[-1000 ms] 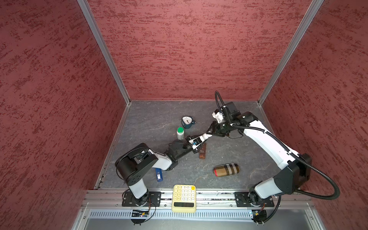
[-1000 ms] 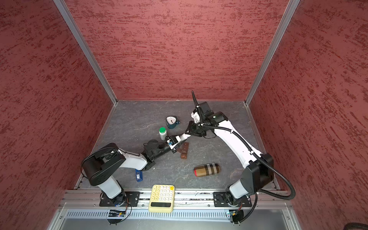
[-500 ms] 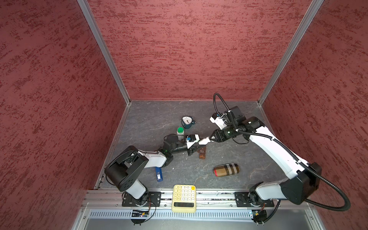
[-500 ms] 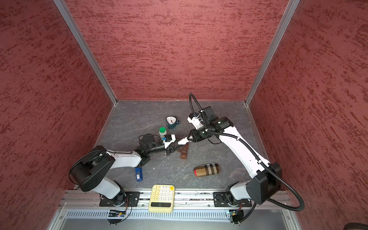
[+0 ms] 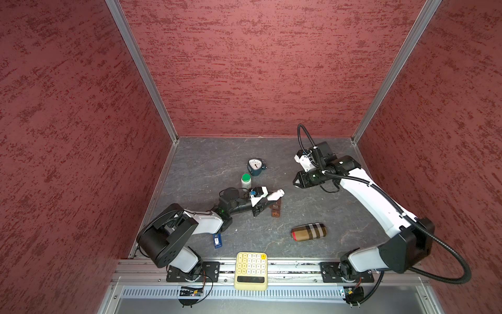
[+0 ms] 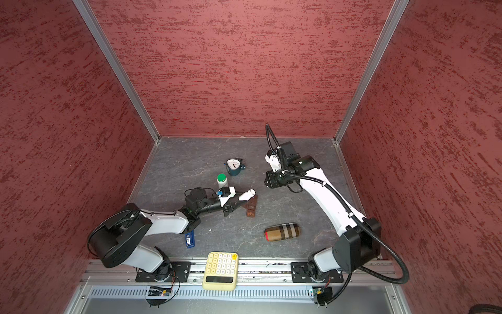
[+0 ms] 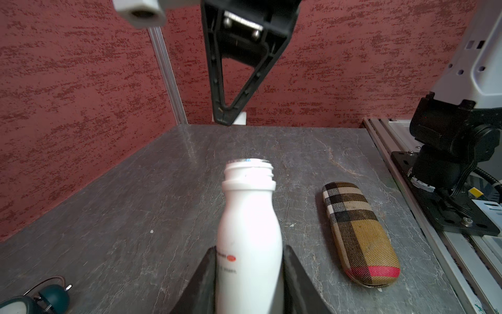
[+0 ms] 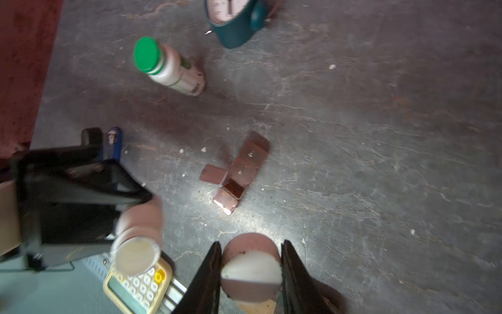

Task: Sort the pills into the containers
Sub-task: 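Set the cap on the table with the right gripper while left moves bottle toward organizer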

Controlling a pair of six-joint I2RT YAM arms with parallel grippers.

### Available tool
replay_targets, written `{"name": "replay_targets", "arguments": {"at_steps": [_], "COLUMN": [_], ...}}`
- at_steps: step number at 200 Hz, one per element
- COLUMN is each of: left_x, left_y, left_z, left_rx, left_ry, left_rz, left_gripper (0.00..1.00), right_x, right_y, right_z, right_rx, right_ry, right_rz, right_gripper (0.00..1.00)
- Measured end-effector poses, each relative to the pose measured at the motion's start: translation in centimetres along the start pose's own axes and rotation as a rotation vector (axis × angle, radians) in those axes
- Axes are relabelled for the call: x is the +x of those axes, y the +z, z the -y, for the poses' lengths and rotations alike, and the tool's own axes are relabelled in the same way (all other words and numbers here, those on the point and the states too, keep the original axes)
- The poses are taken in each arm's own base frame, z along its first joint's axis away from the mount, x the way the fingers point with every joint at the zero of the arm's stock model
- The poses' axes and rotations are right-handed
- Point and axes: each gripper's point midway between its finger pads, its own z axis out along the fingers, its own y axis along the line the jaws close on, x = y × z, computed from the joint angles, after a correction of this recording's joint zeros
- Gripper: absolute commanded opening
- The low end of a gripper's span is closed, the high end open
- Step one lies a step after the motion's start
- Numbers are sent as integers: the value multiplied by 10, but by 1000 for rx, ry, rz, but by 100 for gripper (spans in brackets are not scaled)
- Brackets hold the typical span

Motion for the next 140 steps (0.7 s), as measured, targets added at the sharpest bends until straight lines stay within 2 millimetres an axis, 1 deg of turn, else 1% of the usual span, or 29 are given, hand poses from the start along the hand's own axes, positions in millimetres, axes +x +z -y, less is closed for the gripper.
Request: {"name": "replay_targets", "arguments": {"at_steps": [19, 35, 55, 75, 108, 126, 140], "left_x": [-10, -18, -24, -25, -26, -29, -31], "left_y": [-7, -14, -20, -28, -36, -39, -40], "left_z": [0, 0, 1, 2, 3, 4, 5], "left_rx": [-22, -39, -59, -78, -103, -113, -117], "left_ry": [14, 24, 31, 32, 33, 36, 38], "left_rz": [19, 30, 33, 25, 5, 2, 0], "left_gripper": [0, 0, 0, 0, 0, 0, 0], "right_x": [7, 22, 39, 46, 52, 54, 57], "right_y": [25, 48, 72, 90, 118, 129, 134], "right_z": [23, 40, 58, 73, 93, 101, 105], "right_rx": [78, 133, 197, 255, 334, 361, 377], "right_ry": [59, 99, 137, 163, 191, 200, 204], "right_rz": [-36, -80, -123, -139, -158, -164, -166], "right_gripper": [24, 24, 25, 25, 27, 27, 28]}}
